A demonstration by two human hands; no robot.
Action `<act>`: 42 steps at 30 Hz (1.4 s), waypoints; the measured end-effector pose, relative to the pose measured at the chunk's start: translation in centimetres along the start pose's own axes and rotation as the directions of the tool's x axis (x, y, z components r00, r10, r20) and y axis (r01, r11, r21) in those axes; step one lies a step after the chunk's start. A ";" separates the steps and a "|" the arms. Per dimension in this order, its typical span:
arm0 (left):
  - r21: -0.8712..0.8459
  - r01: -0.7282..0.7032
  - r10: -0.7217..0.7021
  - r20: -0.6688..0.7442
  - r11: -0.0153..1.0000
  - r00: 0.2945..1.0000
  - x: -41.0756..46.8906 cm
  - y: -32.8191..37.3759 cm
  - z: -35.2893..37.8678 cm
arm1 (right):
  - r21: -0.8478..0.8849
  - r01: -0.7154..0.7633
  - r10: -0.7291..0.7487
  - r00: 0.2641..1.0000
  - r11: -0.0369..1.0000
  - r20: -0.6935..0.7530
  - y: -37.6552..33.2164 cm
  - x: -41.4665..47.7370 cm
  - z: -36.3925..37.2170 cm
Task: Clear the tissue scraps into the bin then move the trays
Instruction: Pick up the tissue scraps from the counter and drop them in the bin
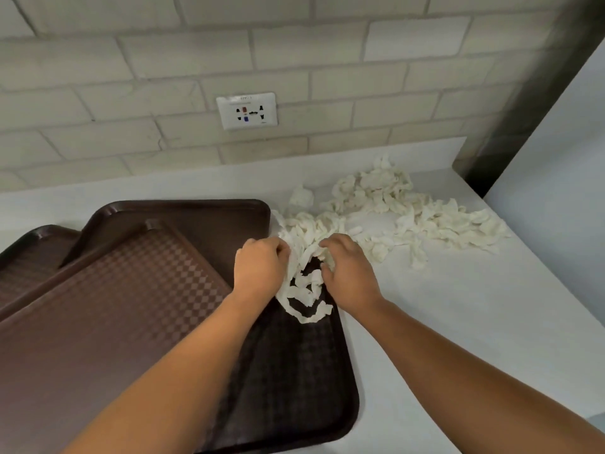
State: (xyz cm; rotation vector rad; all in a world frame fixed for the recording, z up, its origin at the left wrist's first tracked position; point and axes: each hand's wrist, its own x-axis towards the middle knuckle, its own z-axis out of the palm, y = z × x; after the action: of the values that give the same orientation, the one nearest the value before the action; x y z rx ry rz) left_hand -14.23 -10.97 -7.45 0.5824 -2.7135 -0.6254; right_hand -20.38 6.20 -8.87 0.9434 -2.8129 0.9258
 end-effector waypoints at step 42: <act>-0.868 0.316 -0.018 0.335 0.383 0.942 1.4 11.9 -5.4 | 0.568 -0.457 0.579 0.814 0.685 -0.044 5.4 -3.3 -11.9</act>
State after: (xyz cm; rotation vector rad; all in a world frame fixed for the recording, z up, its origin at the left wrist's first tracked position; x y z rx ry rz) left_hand -17.32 -3.65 3.05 0.4541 -1.9572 -2.2007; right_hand -22.53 17.96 -2.69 -0.0293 -2.6879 1.8235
